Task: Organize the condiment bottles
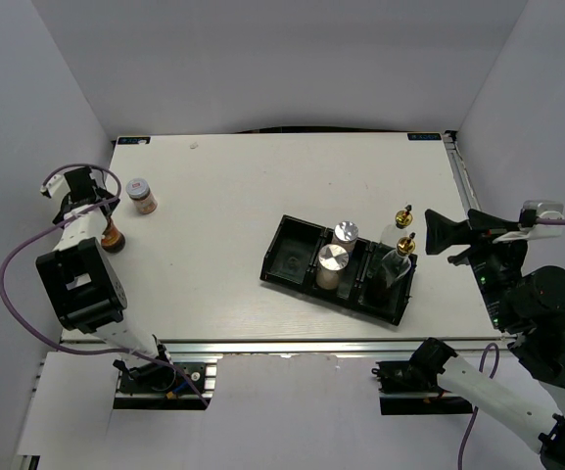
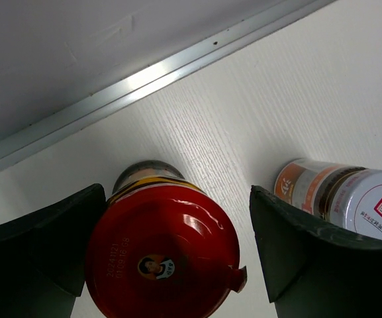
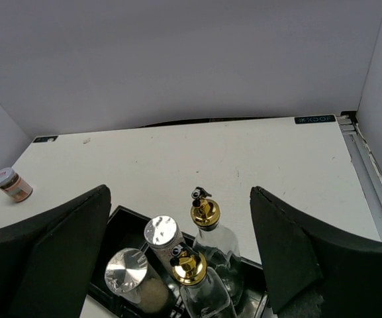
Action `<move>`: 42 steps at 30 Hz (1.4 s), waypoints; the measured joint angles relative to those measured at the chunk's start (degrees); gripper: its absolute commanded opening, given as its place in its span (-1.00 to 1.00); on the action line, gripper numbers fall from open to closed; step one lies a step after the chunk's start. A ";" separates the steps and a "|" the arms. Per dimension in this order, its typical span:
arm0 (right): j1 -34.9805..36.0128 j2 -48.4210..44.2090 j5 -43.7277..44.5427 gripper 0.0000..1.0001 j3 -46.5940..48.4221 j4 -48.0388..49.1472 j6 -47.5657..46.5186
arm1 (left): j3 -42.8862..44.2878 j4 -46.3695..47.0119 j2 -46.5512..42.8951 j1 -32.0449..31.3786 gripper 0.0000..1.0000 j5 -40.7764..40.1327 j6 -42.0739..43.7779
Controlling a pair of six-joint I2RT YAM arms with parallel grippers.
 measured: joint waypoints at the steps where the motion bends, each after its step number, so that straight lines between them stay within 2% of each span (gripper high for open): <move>1: 0.00 0.02 0.09 0.79 0.00 -0.02 0.00 | 0.00 0.13 0.09 0.00 0.84 0.76 0.24; 2: 0.00 0.02 0.22 0.79 0.00 -0.02 0.00 | -0.04 0.33 0.09 0.04 0.78 1.66 0.39; 3: 0.00 0.00 0.57 0.79 0.00 -0.02 0.02 | -0.20 0.59 0.09 0.04 0.58 2.40 0.63; 6: 0.00 -0.33 1.73 0.79 -0.09 -0.13 0.07 | -0.96 1.40 -0.33 -0.55 0.23 3.82 1.29; 7: 0.00 -0.70 2.01 0.79 -0.17 -0.17 0.09 | -1.44 1.51 -0.83 -0.94 -0.04 4.04 1.38; 10: 0.00 -2.34 2.91 0.79 -0.68 -0.44 0.26 | -2.27 0.24 -2.21 -2.21 -0.55 4.94 1.40; 12: 0.00 -3.48 3.82 0.79 -1.01 -0.72 0.37 | -2.49 -1.53 -3.15 -3.56 -0.66 5.31 1.40; 15: 0.00 -5.09 6.84 0.79 -1.92 -1.46 0.83 | -3.82 -3.26 -5.92 -7.28 -0.73 4.98 1.66; 18: 0.00 -6.03 12.09 0.79 -2.49 -3.19 2.73 | -3.87 -4.94 -10.03 -13.81 -0.89 4.76 2.78; 24: 0.04 -8.66 19.43 0.79 -4.70 -4.81 6.12 | 0.79 -2.29 -14.88 -34.01 -0.85 7.91 6.21; 27: 0.46 -8.11 20.68 0.79 -5.33 -5.53 6.45 | 5.11 0.68 -14.38 -43.43 -0.94 13.18 8.07; 31: 0.74 -5.55 20.92 0.79 -5.33 -6.58 6.58 | 11.89 1.22 -11.13 -53.13 -0.95 16.13 11.08; 36: 0.81 -4.63 20.70 0.79 -5.49 -6.58 6.58 | 14.84 0.79 -6.01 -61.02 -0.95 17.70 14.43; 42: 1.03 -4.66 20.72 0.79 -5.51 -6.58 6.56 | 14.91 -2.12 -1.36 -64.92 -0.93 16.72 16.79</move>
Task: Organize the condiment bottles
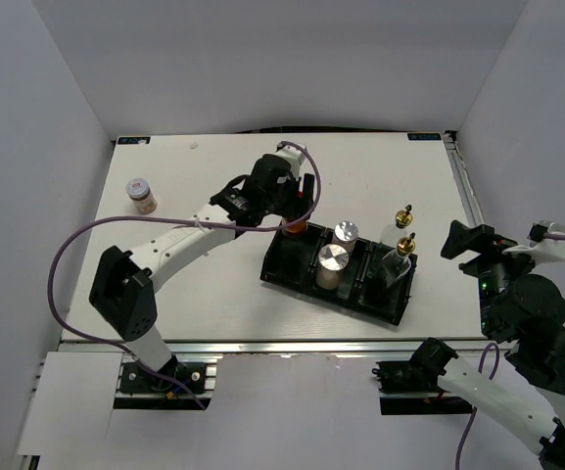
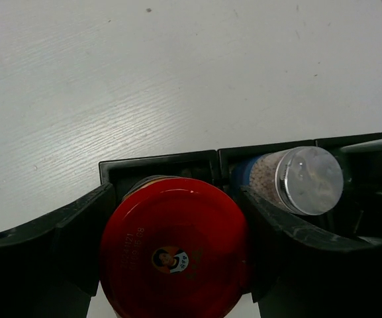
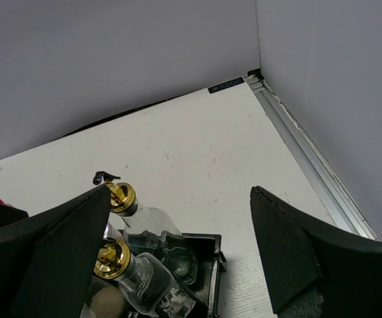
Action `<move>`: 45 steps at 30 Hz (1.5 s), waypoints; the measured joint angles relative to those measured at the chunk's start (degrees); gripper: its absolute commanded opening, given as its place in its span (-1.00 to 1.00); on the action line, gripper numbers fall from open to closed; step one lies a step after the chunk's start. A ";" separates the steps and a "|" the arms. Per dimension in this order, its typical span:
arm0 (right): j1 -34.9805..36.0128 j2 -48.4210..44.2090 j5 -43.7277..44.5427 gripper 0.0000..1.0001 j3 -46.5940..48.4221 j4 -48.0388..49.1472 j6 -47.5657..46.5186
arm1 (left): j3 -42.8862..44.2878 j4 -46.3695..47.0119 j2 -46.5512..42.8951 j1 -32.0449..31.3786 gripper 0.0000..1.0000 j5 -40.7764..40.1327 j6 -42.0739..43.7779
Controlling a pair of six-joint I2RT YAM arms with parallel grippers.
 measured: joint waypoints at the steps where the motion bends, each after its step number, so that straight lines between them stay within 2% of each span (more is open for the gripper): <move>1: 0.02 0.00 0.00 0.79 -0.07 0.02 0.00 | 0.00 -0.07 0.61 -0.11 -0.90 -0.35 0.00; 7: 0.07 0.00 0.00 0.79 -0.74 0.02 -0.04 | 0.11 1.33 4.28 0.17 -0.89 -0.55 -0.39; 11: 0.09 -0.24 0.07 0.79 -0.92 0.02 -0.09 | 0.22 1.27 7.45 0.17 -0.66 -0.46 -0.68; 14: 0.11 -0.57 0.24 0.79 -0.96 0.02 -0.09 | 0.22 1.31 9.42 0.17 -0.62 -0.46 -0.96; 17: 0.17 -1.03 0.48 0.79 -0.96 0.07 -0.09 | 0.22 1.18 10.51 0.17 -0.31 -0.42 -1.29; 18: 0.24 -1.07 0.57 0.79 -0.96 0.07 -0.09 | 0.22 1.11 10.58 0.17 -0.04 -0.35 -1.31; 19: 0.37 -1.09 0.63 0.79 -0.96 0.07 -0.09 | 0.20 1.25 10.60 0.17 0.13 -0.31 -1.40; 21: 0.52 -1.11 0.66 0.79 -0.96 0.07 -0.24 | 0.20 1.81 10.60 0.17 0.75 -0.17 -1.57; 23: 0.66 -1.11 0.68 0.79 -0.96 0.07 -0.31 | 0.24 2.51 10.69 0.17 0.96 -0.09 -1.79; 34: 1.31 -2.54 0.85 0.79 -1.81 0.20 -0.50 | 6.47 0.37 10.99 0.17 0.96 -4.39 -1.88; 41: 2.03 -2.95 0.79 0.79 -1.81 0.20 -0.79 | 8.85 -4.24 8.22 0.79 0.96 -16.98 -2.12; 45: 2.29 -2.60 0.68 0.79 -2.08 0.17 -1.25 | 7.43 -4.85 3.63 6.43 0.96 -20.79 -4.94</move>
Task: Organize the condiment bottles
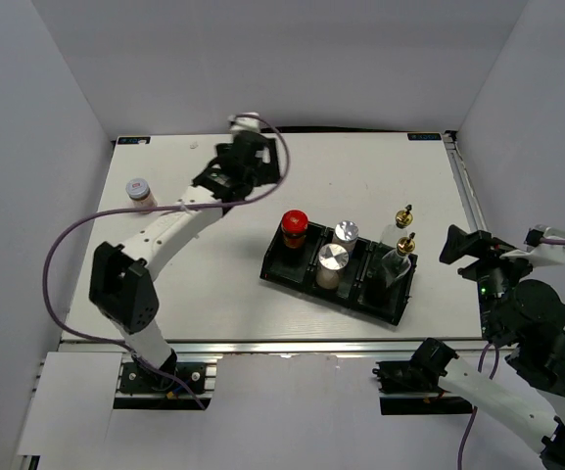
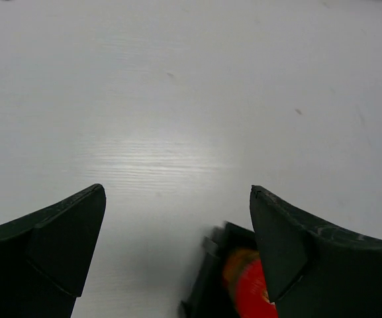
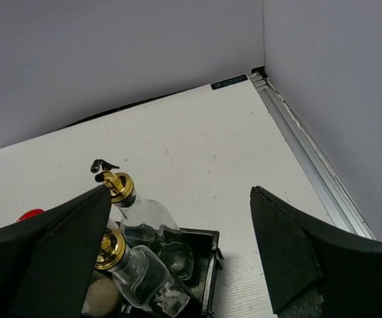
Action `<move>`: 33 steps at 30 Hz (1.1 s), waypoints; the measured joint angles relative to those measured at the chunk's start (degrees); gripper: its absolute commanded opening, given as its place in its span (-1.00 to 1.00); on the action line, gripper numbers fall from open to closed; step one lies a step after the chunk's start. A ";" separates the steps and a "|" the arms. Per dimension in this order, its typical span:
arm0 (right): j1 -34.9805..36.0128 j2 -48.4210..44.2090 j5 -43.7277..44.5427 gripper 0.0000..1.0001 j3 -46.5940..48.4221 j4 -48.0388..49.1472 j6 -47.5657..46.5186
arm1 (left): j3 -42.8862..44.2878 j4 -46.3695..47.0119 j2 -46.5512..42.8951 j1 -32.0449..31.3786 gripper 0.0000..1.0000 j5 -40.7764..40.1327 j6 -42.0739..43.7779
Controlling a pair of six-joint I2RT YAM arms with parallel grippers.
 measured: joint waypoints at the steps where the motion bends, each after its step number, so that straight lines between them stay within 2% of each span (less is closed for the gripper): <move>1: 0.00 0.39 -0.04 0.79 -0.07 -0.02 -0.13 | -1.16 0.26 -1.36 2.78 0.96 -0.70 -0.83; 7: 0.11 2.69 -0.26 0.79 -0.52 -0.17 -0.59 | -11.17 1.27 -5.73 22.77 0.96 -4.85 -5.09; 10: 0.24 2.78 0.00 0.79 -0.55 -0.28 -0.59 | -14.73 0.63 -5.01 28.87 0.96 -6.21 -6.01; 17: 0.37 2.95 0.59 0.79 -0.55 -0.52 -0.59 | -14.12 1.75 1.42 35.08 0.96 -5.70 -5.40; 27: 0.37 4.48 0.83 0.79 -0.55 -1.31 -0.57 | -5.38 3.72 16.35 43.34 0.96 -1.07 -3.72; 30: 0.37 4.48 0.72 0.79 -0.55 -1.31 -0.57 | -1.60 4.02 19.15 44.83 0.77 0.85 -2.82; 33: 0.37 4.48 0.37 0.79 -0.55 -1.31 -0.57 | 1.97 3.89 21.35 45.79 0.33 3.10 -1.95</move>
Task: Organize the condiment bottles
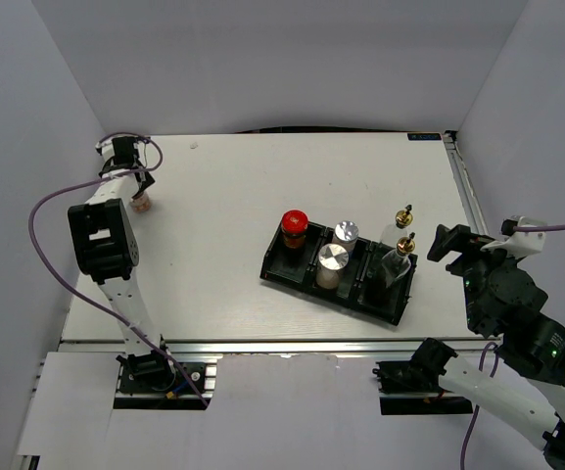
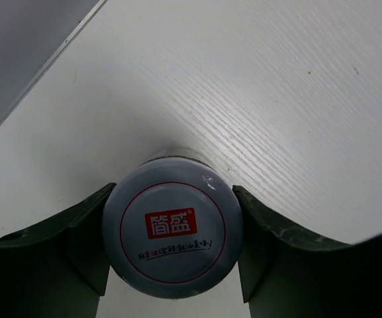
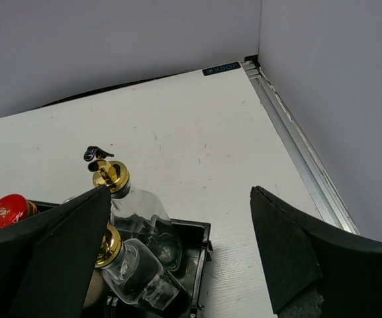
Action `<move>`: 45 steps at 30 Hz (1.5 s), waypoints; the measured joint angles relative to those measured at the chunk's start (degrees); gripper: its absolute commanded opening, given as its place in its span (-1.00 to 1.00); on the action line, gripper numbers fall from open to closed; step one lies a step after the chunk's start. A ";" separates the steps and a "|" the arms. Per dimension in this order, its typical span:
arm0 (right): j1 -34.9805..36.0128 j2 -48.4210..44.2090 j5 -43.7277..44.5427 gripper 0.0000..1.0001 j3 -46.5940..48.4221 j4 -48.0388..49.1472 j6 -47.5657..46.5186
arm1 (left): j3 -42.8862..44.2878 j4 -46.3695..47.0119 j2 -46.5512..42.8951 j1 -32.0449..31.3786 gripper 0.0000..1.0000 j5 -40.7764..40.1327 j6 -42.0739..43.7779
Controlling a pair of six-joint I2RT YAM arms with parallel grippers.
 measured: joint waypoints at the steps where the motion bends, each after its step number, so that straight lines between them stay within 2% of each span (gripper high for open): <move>1: 0.00 0.00 -0.02 0.79 0.00 0.00 0.02 | 0.33 0.11 0.15 0.11 0.21 0.44 0.28; 2: 0.00 0.00 -0.04 0.79 0.00 -0.02 0.02 | 0.33 0.07 0.13 0.13 0.02 0.74 0.55; 8: 0.00 -0.13 -0.44 0.79 0.00 0.00 0.04 | -2.93 -0.15 -2.64 0.04 -0.42 2.60 0.22; 9: 0.00 -0.20 -0.50 0.79 0.00 0.00 0.04 | -3.74 -0.70 -3.56 0.00 -0.56 3.23 0.04; 13: 0.00 -0.22 -0.46 0.79 0.00 -0.22 0.39 | -9.31 -2.23 -9.66 -1.70 -0.56 5.16 -1.05; 16: 0.00 -0.33 -0.13 0.79 0.07 -1.44 1.55 | -15.72 -2.23 -17.75 -7.41 -0.54 4.61 -1.27; 22: 0.02 -2.54 0.66 0.79 0.07 -2.16 2.84 | -23.58 0.79 -35.28 -30.60 -0.54 6.49 -1.88; 28: 0.07 -2.75 0.46 0.79 0.07 -2.16 2.93 | -23.43 2.14 -41.70 -45.90 -0.60 6.43 -0.96; 32: 0.11 -2.75 0.22 0.79 0.07 -2.14 2.99 | -25.00 2.05 -42.32 -51.01 -0.58 6.78 -0.50; 36: 0.15 -2.78 0.20 0.79 -0.26 -1.88 3.04 | -28.44 1.51 -43.80 -54.21 -0.47 7.43 -0.33; 41: 0.33 -2.80 0.26 0.79 -0.85 -1.75 3.23 | -30.03 2.12 -43.28 -56.76 -0.55 11.23 -0.98; 45: 0.35 -3.08 0.68 0.79 -0.85 -1.81 3.56 | -29.94 3.13 -39.45 -58.23 -0.55 12.72 -1.27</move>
